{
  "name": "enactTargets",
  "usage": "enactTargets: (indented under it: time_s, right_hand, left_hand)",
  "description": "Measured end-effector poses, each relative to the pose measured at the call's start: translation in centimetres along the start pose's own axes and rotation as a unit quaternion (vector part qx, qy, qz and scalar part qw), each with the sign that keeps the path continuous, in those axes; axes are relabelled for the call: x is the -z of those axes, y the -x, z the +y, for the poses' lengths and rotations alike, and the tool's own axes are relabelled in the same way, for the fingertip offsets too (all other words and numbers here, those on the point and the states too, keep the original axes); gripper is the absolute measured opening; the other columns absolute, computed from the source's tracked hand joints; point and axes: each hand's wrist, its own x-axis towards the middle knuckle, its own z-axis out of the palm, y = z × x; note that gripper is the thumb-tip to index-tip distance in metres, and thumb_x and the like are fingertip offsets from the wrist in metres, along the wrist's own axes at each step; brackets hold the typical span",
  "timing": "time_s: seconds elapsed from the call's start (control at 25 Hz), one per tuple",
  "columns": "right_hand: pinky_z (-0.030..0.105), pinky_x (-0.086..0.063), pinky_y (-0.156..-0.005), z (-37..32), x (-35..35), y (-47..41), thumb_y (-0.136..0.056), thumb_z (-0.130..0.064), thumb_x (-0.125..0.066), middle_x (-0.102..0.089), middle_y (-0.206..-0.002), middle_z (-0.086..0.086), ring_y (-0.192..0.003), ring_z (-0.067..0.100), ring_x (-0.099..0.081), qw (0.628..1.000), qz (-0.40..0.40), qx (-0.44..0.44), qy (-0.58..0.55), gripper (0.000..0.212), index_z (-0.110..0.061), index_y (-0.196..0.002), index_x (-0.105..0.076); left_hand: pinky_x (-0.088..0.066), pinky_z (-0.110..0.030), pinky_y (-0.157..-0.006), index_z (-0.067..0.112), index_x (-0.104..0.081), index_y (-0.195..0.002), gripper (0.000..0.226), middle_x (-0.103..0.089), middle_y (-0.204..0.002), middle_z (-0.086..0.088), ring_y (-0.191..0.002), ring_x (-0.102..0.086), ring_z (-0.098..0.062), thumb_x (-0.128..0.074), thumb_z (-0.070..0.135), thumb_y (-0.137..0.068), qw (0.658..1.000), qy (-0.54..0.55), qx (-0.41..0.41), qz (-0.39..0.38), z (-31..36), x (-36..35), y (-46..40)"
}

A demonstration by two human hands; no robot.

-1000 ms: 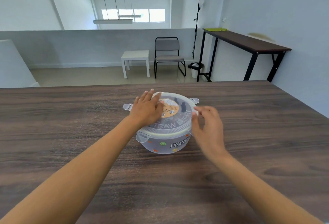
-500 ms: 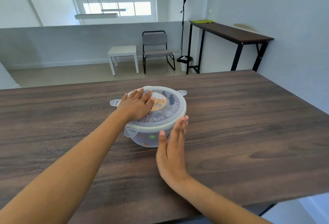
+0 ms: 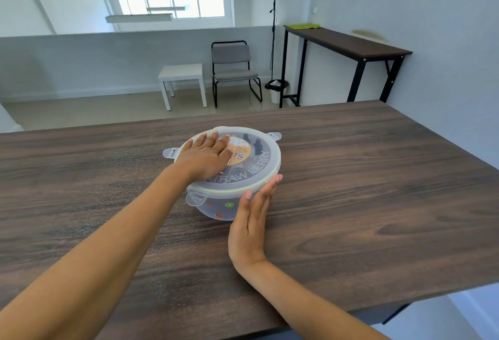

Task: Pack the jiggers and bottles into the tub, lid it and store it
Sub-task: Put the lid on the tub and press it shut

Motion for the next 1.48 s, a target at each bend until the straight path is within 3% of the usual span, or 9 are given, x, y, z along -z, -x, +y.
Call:
enactTargets:
  time_s: [0.2,0.32,0.48,0.68,0.88,1.24,1.4,1.48]
  right_hand:
    - [0.023,0.017,-0.115,0.1,2.4,-0.1,-0.093,-0.048,-0.007,0.021,-0.151,-0.018,-0.135,-0.011,0.024,0.997,-0.028,0.003,0.065,0.054,-0.031,-0.138,0.017]
    - [0.026,0.011,-0.115,-0.8,4.9,-4.6,-0.100,-0.034,-0.018,0.000,-0.156,-0.012,-0.141,-0.002,0.009,0.995,-0.008,0.023,0.093,0.051,-0.021,-0.148,-0.006]
    - [0.036,-0.003,-0.121,-2.2,6.8,-11.6,-0.101,-0.024,-0.028,-0.022,-0.156,0.005,-0.145,0.014,-0.012,0.968,-0.152,0.015,0.198,0.046,-0.008,-0.144,-0.029]
    - [0.038,-0.006,-0.119,-1.6,6.8,-14.7,-0.099,-0.028,-0.031,-0.021,-0.156,0.011,-0.146,0.020,-0.013,0.910,-0.234,0.036,0.341,0.052,-0.002,-0.145,-0.025]
    - [0.029,-0.026,-0.111,-1.4,6.8,-15.7,-0.094,-0.036,-0.041,-0.036,-0.151,0.003,-0.138,0.020,-0.033,0.926,-0.220,-0.025,0.305,0.057,-0.011,-0.144,-0.032]
    - [0.029,-0.035,-0.106,-1.1,7.0,-16.4,-0.091,-0.035,-0.050,-0.049,-0.143,0.001,-0.128,0.017,-0.047,0.944,-0.216,-0.065,0.240,0.055,-0.014,-0.141,-0.040]
    - [0.032,-0.041,-0.097,-1.6,7.1,-16.7,-0.093,-0.033,-0.045,-0.056,-0.134,0.003,-0.124,0.021,-0.050,0.920,-0.247,-0.018,0.305,0.043,-0.014,-0.132,-0.048]
    - [0.037,-0.029,-0.110,-2.1,6.5,-17.0,-0.095,-0.028,-0.041,-0.038,-0.149,0.008,-0.138,0.022,-0.033,0.890,-0.268,0.047,0.366,0.047,-0.012,-0.139,-0.038]
  left_hand:
    - [0.003,-0.042,-0.118,0.036,-0.003,-0.148,0.055,0.003,-0.161,0.005,-0.147,0.004,-0.018,-0.010,0.049,-0.096,1.000,-0.004,0.000,0.003,-0.1,-0.1,-0.2]
    - [0.003,-0.043,-0.118,0.035,-0.003,-0.148,0.054,0.003,-0.161,0.004,-0.147,0.004,-0.019,-0.010,0.049,-0.096,1.000,-0.004,-0.002,0.007,-0.1,-0.1,-0.1]
    - [0.003,-0.043,-0.118,0.035,-0.003,-0.148,0.055,0.003,-0.161,0.004,-0.147,0.004,-0.018,-0.009,0.049,-0.096,1.000,0.004,-0.003,0.011,-0.1,-0.2,0.1]
    - [0.003,-0.042,-0.118,0.035,-0.002,-0.149,0.055,0.004,-0.161,0.004,-0.147,0.005,-0.018,-0.009,0.049,-0.096,1.000,0.004,0.003,0.010,-0.1,-0.2,0.0]
    - [0.003,-0.042,-0.118,0.035,-0.002,-0.149,0.055,0.004,-0.161,0.005,-0.147,0.005,-0.017,-0.009,0.050,-0.096,1.000,0.002,0.004,0.011,-0.1,-0.3,-0.1]
    - [0.004,-0.041,-0.118,0.036,-0.003,-0.148,0.054,0.004,-0.160,0.005,-0.147,0.005,-0.017,-0.010,0.050,-0.096,1.000,0.008,0.013,0.010,0.0,-0.4,-0.4]
    - [0.003,-0.041,-0.118,0.033,-0.005,-0.149,0.055,0.001,-0.161,0.004,-0.147,0.003,-0.018,-0.012,0.049,-0.097,1.000,0.014,0.010,0.009,0.3,0.0,0.1]
    - [0.000,-0.041,-0.118,0.025,-0.011,-0.150,0.056,-0.005,-0.161,0.000,-0.147,-0.002,-0.018,-0.016,0.046,-0.098,0.999,0.038,0.007,0.028,0.5,0.3,0.5]
